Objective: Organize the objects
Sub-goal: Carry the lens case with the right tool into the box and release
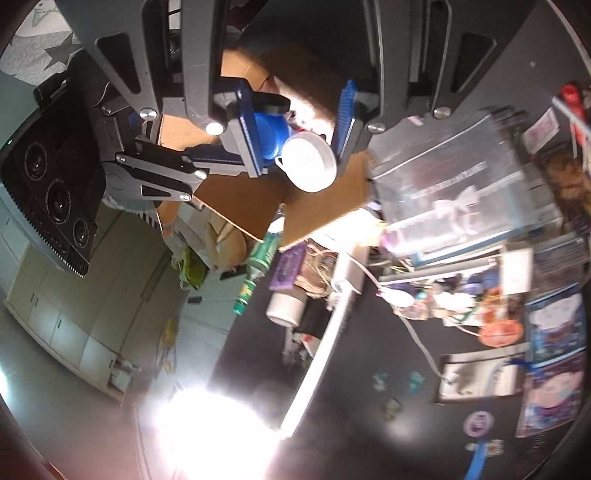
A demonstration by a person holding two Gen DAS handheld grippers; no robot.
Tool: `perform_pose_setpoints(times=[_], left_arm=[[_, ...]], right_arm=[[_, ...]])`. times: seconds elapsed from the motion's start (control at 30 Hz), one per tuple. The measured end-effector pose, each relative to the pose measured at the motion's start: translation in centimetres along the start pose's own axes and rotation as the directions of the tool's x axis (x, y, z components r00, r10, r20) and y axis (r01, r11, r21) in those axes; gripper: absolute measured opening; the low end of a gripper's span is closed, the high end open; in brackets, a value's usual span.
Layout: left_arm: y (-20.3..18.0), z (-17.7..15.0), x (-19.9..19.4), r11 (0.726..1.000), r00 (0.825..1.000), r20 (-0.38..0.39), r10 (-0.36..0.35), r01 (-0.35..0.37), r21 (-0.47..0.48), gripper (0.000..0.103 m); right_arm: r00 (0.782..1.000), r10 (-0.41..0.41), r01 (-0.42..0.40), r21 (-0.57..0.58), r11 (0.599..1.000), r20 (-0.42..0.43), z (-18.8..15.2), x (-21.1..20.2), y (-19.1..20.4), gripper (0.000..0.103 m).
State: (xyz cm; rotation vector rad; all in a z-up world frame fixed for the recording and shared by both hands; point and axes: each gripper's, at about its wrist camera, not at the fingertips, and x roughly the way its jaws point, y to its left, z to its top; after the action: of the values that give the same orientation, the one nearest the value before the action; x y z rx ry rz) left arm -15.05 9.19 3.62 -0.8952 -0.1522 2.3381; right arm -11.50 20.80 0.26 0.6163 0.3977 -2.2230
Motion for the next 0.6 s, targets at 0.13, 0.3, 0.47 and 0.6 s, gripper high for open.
perform_pose_setpoints(times=[0.13, 0.3, 0.47, 0.6], left_arm=[[-1.2, 1.0, 3.5, 1.0, 0.998, -0.069, -0.01, 0.011, 0.008, 0.034], [-2.5, 1.7, 6.1, 1.0, 0.992, -0.13, 0.003, 0.001, 0.03, 0.034], [-3.5, 1.9, 7.6, 0.997, 0.983, -0.178, 0.036, -0.025, 0.067, 0.039], [-3.9, 2.2, 7.2, 0.995, 0.986, -0.162, 0.038, -0.022, 0.096, 0.076]], right_arm=[[0.999, -0.013, 0.016, 0.058, 0.998, -0.039, -1.5, -0.5, -3.0, 0.028], [0.995, -0.011, 0.021, 0.107, 0.994, -0.096, -2.9, -0.5, -5.8, 0.028], [0.989, 0.001, 0.019, 0.139, 0.99, -0.146, -3.6, -0.2, -7.4, 0.029], [0.984, -0.069, 0.086, 0.103, 0.991, -0.165, -3.9, -0.4, -7.7, 0.034]])
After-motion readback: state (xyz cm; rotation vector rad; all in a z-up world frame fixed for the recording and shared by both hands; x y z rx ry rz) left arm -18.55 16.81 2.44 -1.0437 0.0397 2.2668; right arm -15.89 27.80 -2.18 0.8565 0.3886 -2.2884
